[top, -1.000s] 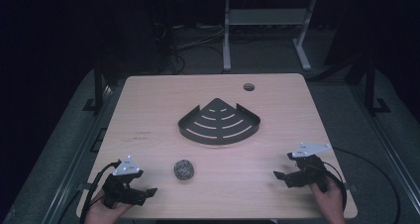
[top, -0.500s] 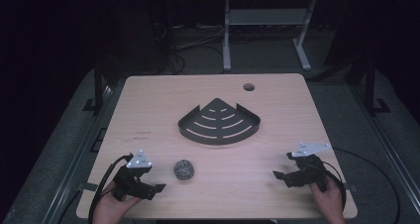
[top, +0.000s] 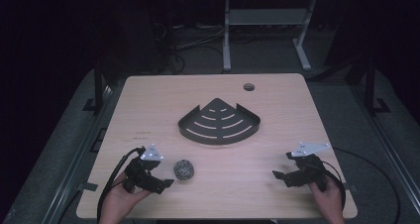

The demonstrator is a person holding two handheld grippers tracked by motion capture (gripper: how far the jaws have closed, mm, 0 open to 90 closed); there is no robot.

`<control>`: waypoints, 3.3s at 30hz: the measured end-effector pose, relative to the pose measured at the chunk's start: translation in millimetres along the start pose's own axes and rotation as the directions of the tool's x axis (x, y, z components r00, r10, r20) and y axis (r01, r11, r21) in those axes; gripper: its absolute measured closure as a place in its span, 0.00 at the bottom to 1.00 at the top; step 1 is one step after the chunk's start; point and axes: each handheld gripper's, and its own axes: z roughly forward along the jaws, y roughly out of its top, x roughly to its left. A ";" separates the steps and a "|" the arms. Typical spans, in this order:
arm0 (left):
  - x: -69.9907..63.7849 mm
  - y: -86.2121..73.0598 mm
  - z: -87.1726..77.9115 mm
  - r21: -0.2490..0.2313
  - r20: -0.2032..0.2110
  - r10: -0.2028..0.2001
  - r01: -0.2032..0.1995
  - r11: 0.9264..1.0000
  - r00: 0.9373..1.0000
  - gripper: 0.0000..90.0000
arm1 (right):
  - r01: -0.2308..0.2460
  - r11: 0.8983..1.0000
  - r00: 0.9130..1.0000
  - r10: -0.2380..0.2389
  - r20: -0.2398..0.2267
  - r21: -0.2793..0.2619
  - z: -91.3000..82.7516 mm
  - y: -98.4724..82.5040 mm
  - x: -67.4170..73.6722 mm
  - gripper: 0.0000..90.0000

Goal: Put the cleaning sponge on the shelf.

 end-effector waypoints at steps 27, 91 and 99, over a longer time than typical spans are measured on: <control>-2.4 31.3 30.5 0.086 0.042 0.041 -0.045 0.995 0.998 0.21 | 0.000 1.000 1.000 0.000 -0.006 -0.003 -0.2 0.3 0.3 0.15; 1.6 75.3 55.0 0.193 0.075 0.111 -0.124 0.973 0.991 0.37 | 0.005 1.000 1.000 -0.005 -0.013 0.004 2.4 1.0 -0.1 0.15; 4.9 89.3 52.7 0.184 0.082 0.118 -0.131 0.974 0.990 0.37 | 0.008 1.000 1.000 -0.008 -0.017 0.007 2.4 1.0 0.5 0.15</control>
